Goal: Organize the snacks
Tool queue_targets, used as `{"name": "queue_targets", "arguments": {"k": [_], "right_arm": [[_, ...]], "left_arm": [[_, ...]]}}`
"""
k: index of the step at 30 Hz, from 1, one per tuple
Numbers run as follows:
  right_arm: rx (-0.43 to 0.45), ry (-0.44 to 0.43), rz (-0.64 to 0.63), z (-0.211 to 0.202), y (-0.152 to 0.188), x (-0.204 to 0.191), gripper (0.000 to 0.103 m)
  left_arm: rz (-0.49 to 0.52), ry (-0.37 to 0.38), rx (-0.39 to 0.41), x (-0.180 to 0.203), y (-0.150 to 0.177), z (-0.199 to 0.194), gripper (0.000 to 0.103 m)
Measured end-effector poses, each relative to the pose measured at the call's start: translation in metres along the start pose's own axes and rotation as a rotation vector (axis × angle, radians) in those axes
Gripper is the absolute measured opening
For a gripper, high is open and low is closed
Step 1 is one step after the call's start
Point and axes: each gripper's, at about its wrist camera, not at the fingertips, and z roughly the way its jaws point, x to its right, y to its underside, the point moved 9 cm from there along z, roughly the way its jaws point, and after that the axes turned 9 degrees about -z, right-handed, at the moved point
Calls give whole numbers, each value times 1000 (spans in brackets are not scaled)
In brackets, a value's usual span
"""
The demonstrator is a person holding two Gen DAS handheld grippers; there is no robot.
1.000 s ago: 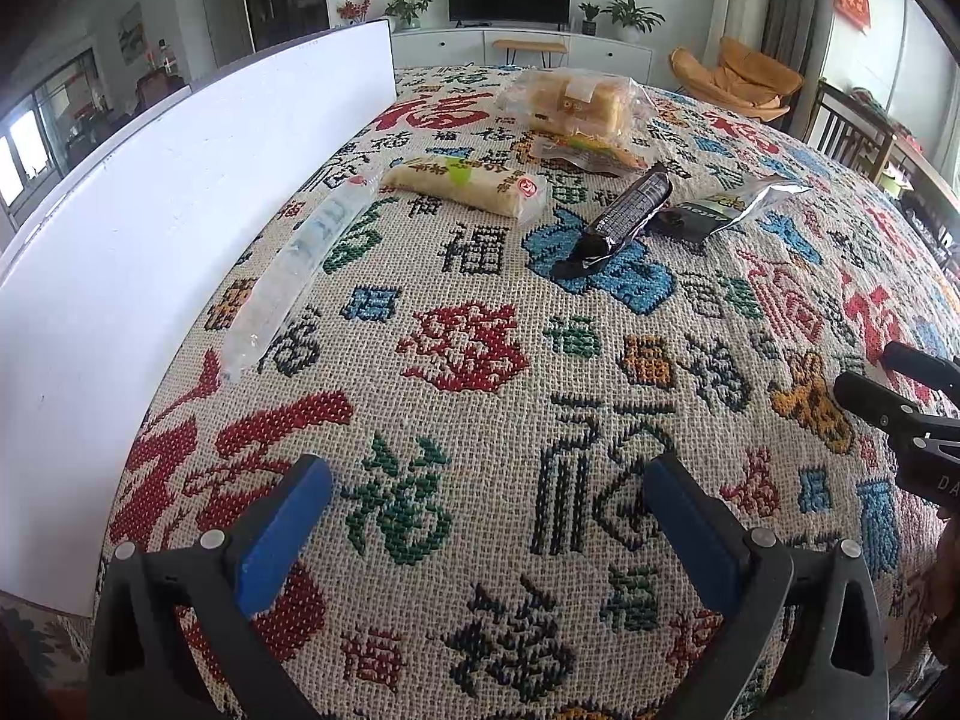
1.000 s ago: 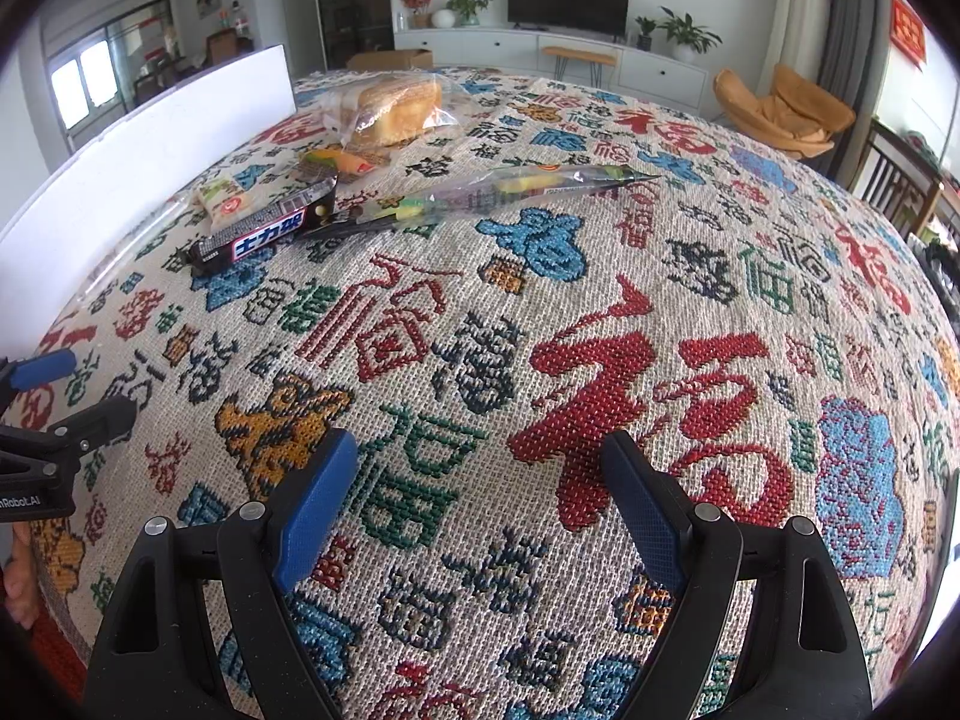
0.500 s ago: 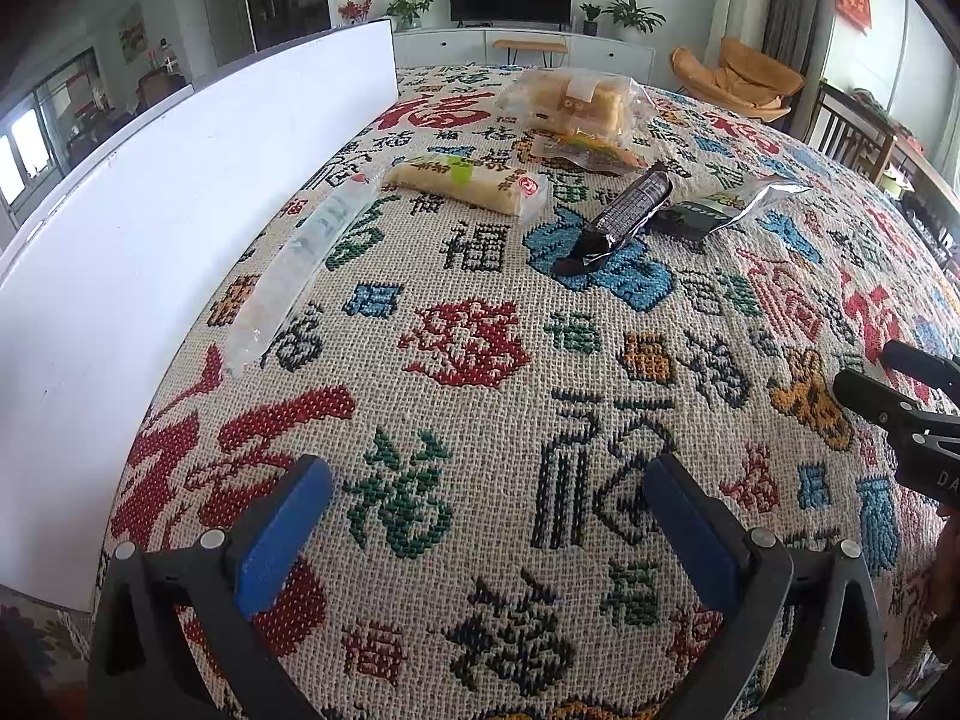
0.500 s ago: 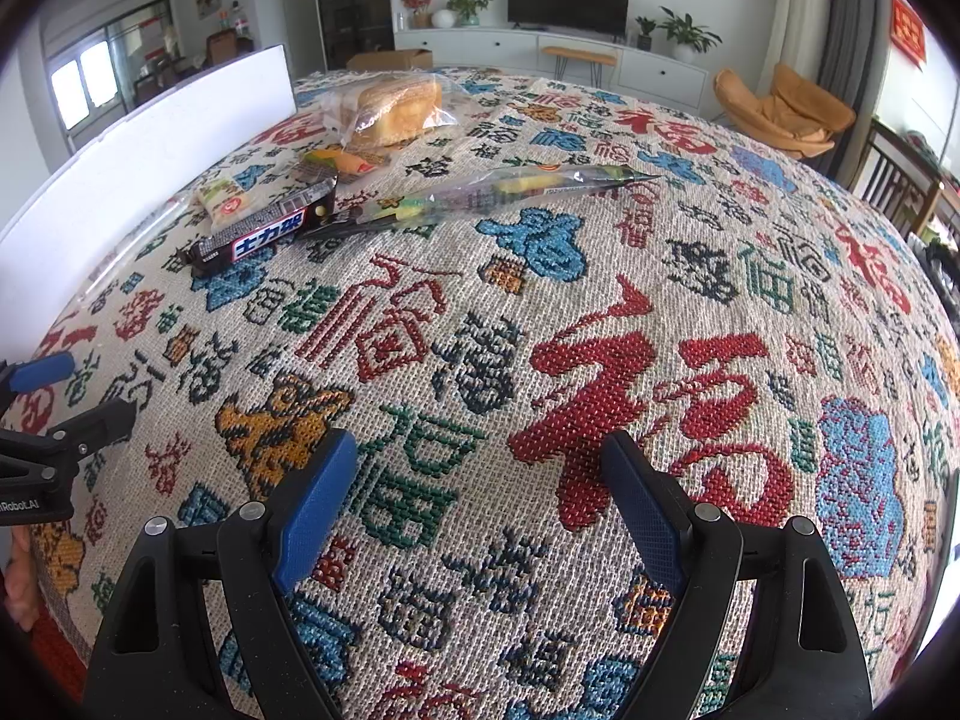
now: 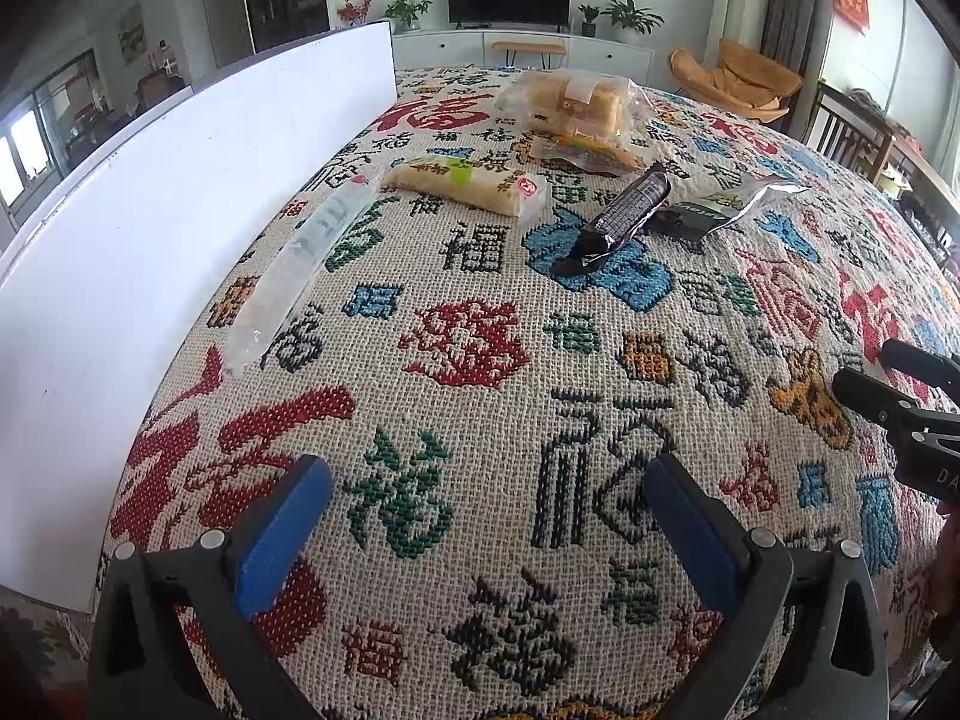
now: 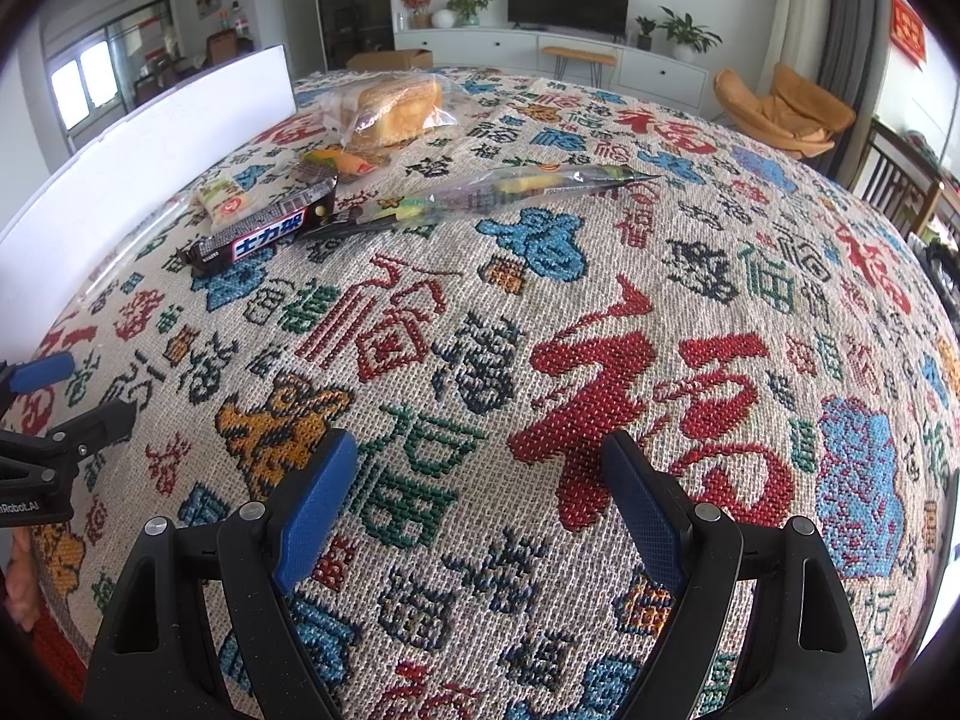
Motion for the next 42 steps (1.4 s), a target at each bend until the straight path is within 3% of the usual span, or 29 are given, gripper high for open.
{"name": "queue_targets", "arguments": {"k": [22, 31, 34, 36, 39, 42], "right_arm": [[0, -1, 1, 0, 0, 0, 86], [-9, -9, -1, 5, -2, -3, 92], [-65, -19, -2, 8, -5, -4, 91], [-95, -34, 23, 7, -18, -3, 91], [29, -102, 39, -4, -69, -10, 91], [51, -155, -62, 10, -127, -28, 91]], "left_arm": [[-2, 6, -1, -1, 0, -1, 103], [-2, 6, 1, -1, 0, -1, 103], [-2, 6, 1, -1, 0, -1, 103], [-2, 6, 2, -1, 0, -1, 103], [-2, 6, 4, 0, 0, 0, 103], [-1, 6, 3, 0, -1, 0, 103]]}}
